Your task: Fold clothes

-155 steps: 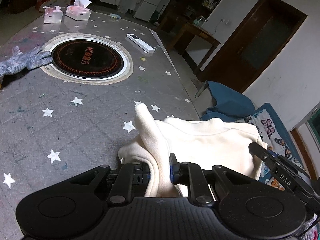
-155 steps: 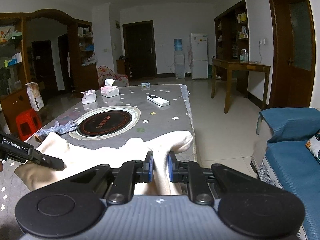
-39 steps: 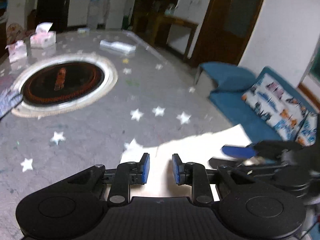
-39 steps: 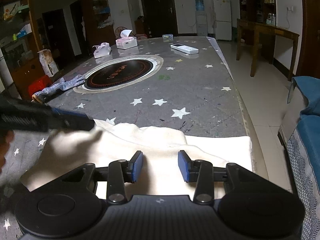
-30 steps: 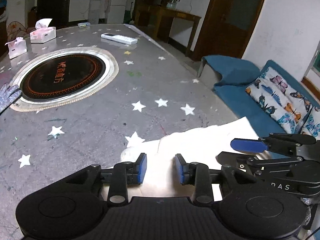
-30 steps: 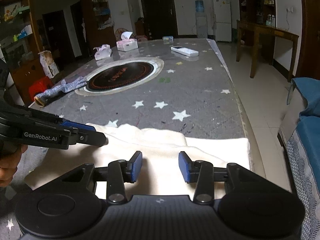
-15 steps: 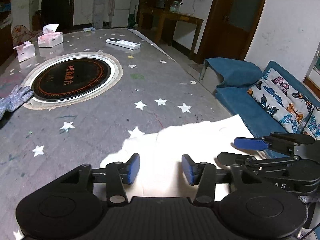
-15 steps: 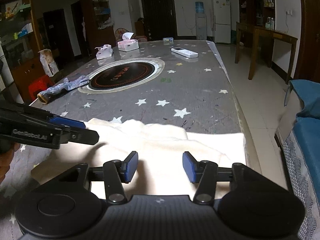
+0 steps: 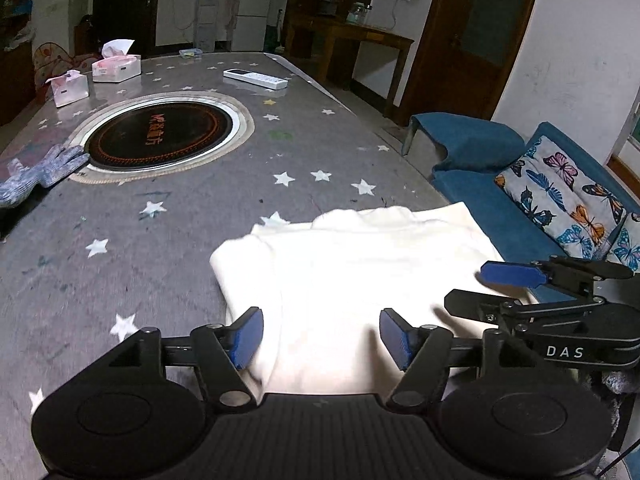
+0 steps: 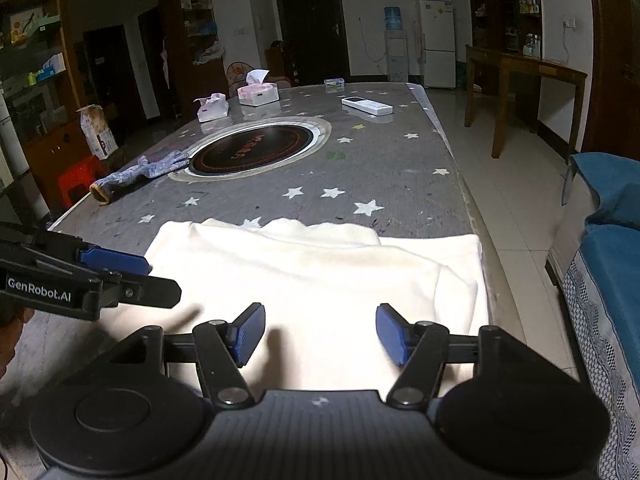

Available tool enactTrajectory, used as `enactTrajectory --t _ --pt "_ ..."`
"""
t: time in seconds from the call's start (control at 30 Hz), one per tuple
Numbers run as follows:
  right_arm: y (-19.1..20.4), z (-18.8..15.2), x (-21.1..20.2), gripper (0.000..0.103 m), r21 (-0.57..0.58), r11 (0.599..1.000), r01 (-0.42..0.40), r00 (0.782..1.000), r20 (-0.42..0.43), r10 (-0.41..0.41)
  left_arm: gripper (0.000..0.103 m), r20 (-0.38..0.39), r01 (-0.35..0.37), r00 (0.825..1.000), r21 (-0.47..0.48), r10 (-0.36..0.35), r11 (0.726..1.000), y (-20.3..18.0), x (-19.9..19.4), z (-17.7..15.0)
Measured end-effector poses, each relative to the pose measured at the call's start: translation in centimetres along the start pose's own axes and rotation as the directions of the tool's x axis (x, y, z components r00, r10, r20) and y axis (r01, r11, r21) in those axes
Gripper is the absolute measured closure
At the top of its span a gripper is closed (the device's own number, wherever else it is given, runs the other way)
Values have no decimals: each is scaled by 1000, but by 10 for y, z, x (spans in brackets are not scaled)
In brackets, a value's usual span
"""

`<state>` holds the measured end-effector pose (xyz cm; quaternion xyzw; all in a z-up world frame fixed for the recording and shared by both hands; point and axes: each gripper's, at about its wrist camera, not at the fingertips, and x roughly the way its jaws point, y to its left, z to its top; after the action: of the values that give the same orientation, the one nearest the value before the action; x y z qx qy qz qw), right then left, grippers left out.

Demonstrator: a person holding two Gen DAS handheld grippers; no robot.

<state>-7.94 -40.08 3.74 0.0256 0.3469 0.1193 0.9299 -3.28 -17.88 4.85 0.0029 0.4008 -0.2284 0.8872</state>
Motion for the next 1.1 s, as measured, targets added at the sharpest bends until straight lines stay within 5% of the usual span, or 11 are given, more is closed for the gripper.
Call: enactTrajectory --t 0.13,0.6,0.73,1.1 --pt "4 -5 -6 29 -3 1000 1 1000 5 -1 27 4 -12 1000 -6 12 1000 -2 -6 -6" --pt "21 -19 -25 14 -21 999 31 999 27 -30 0 44 -42 998 4 41 999 -11 -27 -25" --pt "28 -24 -31 5 -39 997 62 998 31 -61 0 47 -56 997 4 56 998 -11 -32 -28" --pt "40 -34 -44 0 -12 994 112 993 35 -112 0 41 -101 994 -22 101 995 -6 -47 -40"
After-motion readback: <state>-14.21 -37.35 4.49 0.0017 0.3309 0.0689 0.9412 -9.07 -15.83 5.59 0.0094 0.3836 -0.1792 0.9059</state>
